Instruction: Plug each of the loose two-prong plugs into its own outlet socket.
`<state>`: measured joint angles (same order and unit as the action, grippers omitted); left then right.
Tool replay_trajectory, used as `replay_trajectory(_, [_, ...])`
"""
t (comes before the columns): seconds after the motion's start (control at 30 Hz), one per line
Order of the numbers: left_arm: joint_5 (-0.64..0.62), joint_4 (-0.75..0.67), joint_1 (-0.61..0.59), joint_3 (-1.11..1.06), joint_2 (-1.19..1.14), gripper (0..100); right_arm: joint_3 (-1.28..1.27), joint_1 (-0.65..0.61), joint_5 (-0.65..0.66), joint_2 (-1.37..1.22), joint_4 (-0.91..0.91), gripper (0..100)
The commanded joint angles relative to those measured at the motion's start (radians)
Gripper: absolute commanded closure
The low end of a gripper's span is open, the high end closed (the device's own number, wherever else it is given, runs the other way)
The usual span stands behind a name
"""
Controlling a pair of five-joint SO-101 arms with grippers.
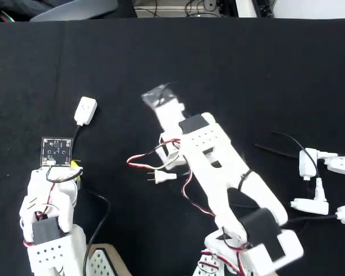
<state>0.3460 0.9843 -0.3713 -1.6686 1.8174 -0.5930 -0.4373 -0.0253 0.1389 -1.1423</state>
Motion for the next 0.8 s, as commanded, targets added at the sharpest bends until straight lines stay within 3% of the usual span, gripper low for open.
replay_trajectory(0.0, [0.006,-0.015,-0.008,0.007,0.005,84,0.035,-0.023,-0.322,-0.064,-0.008,88.5])
replay_trajectory(0.23, [0.006,-0.014,-0.01,0.007,0.005,84,0.064,-0.061,-0.671,-0.263,-0.005,76.7])
replay_trajectory(0.37, [0.006,-0.014,-0.01,0.007,0.005,84,0.074,-0.054,-0.712,-0.321,0.003,72.7])
replay_trajectory(0.5, [0.006,-0.015,-0.01,0.007,0.005,84,0.104,-0.051,-0.713,-0.366,-0.002,78.9])
replay_trajectory(0.63, [0.006,-0.015,-0.01,0.007,0.005,84,0.108,-0.052,-0.715,-0.395,-0.006,96.7])
replay_trajectory(0.77, [0.006,-0.02,-0.01,-0.001,0.005,84,0.131,-0.052,-0.706,-0.381,-0.097,95.8])
